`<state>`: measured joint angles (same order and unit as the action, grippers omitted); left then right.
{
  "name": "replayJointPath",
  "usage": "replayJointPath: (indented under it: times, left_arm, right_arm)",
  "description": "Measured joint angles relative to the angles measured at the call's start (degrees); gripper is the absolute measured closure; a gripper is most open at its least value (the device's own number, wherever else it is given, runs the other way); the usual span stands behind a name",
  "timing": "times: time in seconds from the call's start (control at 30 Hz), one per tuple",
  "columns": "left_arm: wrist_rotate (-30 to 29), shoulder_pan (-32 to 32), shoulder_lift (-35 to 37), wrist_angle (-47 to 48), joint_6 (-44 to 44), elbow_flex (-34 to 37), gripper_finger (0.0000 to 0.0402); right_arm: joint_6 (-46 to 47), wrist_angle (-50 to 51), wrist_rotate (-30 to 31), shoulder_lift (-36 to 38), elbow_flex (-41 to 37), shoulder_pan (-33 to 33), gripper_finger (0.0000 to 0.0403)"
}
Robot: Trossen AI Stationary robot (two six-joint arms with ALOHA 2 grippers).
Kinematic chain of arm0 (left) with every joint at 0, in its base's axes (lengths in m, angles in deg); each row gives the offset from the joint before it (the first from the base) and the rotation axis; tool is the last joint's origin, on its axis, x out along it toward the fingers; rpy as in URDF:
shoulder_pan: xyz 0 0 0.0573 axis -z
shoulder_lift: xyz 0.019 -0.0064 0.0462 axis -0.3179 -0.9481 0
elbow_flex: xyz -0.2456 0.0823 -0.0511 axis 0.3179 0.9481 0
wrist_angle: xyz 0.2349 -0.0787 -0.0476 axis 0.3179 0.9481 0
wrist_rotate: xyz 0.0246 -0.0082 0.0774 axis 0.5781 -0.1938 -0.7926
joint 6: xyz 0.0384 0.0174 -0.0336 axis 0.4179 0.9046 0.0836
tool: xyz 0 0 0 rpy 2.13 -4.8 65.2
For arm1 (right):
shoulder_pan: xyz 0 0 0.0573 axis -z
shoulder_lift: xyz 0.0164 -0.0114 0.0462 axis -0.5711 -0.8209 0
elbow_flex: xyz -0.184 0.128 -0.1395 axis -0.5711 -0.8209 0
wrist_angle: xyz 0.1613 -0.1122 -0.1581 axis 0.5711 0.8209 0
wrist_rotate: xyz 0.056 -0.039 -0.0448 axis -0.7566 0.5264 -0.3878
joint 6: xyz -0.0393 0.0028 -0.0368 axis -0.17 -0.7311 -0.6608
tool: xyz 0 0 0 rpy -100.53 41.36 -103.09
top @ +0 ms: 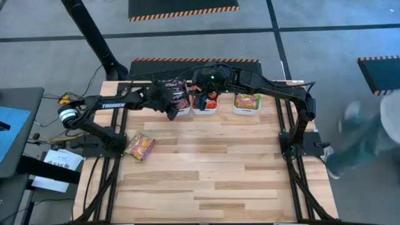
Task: Sort Maruchan noodles
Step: Put the black noodle pack into the left white bin
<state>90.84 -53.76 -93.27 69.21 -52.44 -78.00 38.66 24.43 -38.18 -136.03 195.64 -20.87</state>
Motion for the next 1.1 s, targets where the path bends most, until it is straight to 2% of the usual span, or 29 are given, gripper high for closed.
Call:
replayJointPath:
  times: [0.27,0.5,0.87,1.0,1.1]
  left_arm:
    - [2.42,-0.17,2.10,1.91,1.12,-0.19,0.0285]
    - [-1.10,-1.53,2.78,8.67,3.45,-0.46,0.0285]
    - [-1.76,-4.24,3.28,10.67,5.68,-0.46,0.0285]
    - [0.84,-4.48,4.76,10.31,5.11,-0.31,0.0285]
    - [0.00,-4.48,6.89,10.35,4.61,-0.31,0.0285]
  right_arm:
    - [0.00,0.05,0.00,0.00,0.00,0.00,0.0232]
    - [0.00,0.02,0.02,0.00,0.00,0.02,0.0232]
    - [0.00,0.07,0.02,0.00,0.00,0.00,0.0232]
    - [0.00,0.05,0.02,0.00,0.00,-0.05,0.0232]
    - [0.00,0.05,0.02,0.00,0.00,-0.07,0.0232]
